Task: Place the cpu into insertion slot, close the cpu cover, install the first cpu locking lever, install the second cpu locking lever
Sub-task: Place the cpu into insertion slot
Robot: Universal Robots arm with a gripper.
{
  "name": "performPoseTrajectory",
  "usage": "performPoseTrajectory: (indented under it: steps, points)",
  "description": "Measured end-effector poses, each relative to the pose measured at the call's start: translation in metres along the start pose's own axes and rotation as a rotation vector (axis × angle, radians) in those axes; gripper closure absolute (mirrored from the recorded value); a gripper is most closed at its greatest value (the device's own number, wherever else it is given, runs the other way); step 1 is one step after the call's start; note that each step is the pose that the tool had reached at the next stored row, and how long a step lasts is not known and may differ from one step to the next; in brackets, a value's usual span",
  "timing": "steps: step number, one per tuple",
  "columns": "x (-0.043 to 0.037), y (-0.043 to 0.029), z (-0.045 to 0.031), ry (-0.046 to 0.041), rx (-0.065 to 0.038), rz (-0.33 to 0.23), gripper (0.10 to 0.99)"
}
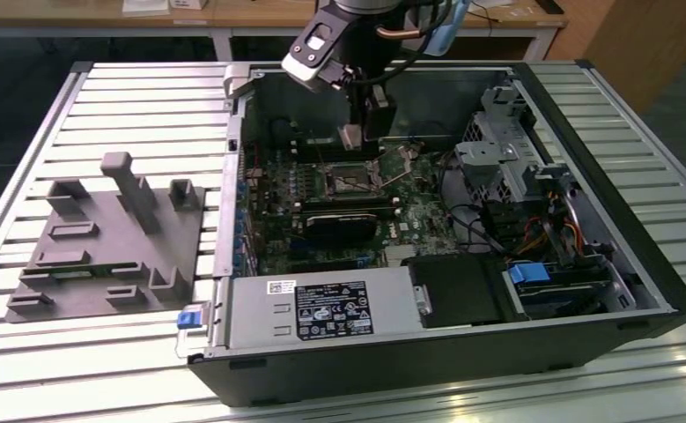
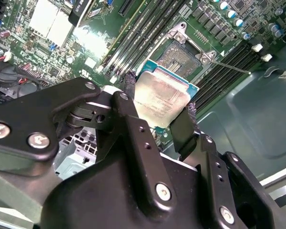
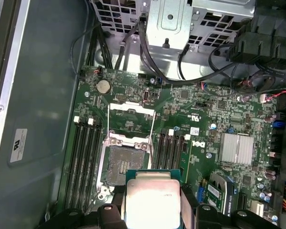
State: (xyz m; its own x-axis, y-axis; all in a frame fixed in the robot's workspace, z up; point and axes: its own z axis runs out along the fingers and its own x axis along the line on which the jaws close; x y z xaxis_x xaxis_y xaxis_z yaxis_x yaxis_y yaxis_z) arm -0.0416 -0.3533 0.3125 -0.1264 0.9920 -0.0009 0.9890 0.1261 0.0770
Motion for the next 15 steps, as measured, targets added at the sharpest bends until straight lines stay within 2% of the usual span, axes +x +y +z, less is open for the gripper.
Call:
performPoseTrajectory:
  steps: [8, 15]
  points:
    - [0.0000, -0.0003, 0.0044, -0.0028, 0.000, 0.006, 0.545]
    - [0.0011, -0.0005, 0.0084, -0.0089, 0.000, 0.075, 0.545]
